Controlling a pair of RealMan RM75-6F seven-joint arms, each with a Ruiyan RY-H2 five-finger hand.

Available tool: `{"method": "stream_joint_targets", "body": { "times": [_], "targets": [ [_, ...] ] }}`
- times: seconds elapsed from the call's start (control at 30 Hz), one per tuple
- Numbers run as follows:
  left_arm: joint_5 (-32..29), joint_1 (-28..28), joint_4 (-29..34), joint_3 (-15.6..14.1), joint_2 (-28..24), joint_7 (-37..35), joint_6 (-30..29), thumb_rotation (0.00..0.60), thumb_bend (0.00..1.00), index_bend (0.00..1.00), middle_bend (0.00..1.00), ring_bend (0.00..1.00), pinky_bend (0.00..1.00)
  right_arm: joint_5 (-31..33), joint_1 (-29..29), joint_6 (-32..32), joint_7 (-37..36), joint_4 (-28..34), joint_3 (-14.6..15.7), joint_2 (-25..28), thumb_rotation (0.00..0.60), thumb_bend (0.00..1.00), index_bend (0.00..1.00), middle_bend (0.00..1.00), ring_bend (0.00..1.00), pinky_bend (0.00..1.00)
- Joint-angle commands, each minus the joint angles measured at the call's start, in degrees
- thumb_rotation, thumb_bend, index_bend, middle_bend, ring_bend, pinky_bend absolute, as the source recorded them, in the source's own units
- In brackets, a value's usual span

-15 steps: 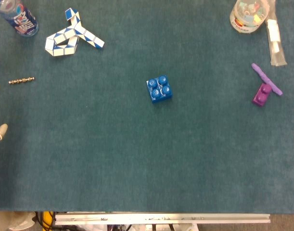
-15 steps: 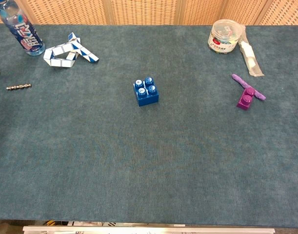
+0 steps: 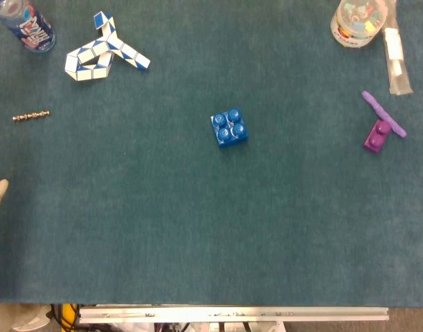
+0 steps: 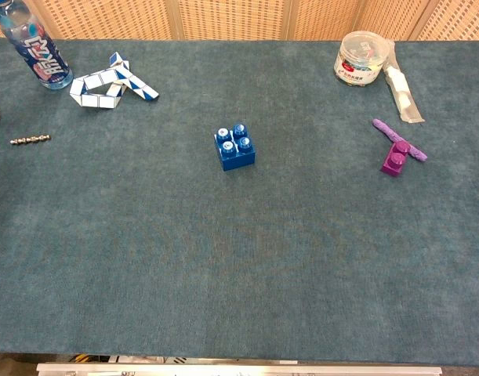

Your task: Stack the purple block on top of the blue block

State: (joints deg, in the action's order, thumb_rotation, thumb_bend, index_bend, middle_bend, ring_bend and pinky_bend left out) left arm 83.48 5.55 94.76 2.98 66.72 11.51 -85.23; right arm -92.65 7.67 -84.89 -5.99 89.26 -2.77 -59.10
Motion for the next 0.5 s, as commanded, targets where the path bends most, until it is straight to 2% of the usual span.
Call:
{"method": "stream_joint_targets", "body": {
  "times": [0.03,0.1,0.23,0.5],
  "targets": [
    [0.0,-0.1,-0.1,-0.1,-0.1,-0.2,-0.1,0.6,0.17,0.2,0.19,0.18,0.3,-1.0,1.0,1.2,0.1,0.1,0.2,1.1,0.6,0.19,0.23,0.34,0.22,0.3],
    [0.0,-0.3,0.0,-0.2,-0.2,-0.4,0.0,0.6,0.17,0.2,0.19,0.18,0.3,-1.9,1.9,2.0,0.3,0.2,0.2,1.7,0.6,0.19,0.23,0.35,0.24,0.3],
    [0.0,-0.8,0.0,-0.4,-0.5,-1.2,-0.5,0.6,0.17,0.2,0.19,0.19,0.31,-2.9,3.8,3.9,1.2,0.1,0.1,2.1,0.6,0.19,0.23,0.42,0.36,0.38],
    [-0.5,-1.0,-0.7,-0.3,-0.7,-2.3,-0.5,0.6,0.17,0.2,0.19,0.19,0.31,-3.9,8.8,12.3,3.4,-2.8,1.1,0.9,0.6,0.19,0.23,0.42,0.36,0.39]
  ]
}}
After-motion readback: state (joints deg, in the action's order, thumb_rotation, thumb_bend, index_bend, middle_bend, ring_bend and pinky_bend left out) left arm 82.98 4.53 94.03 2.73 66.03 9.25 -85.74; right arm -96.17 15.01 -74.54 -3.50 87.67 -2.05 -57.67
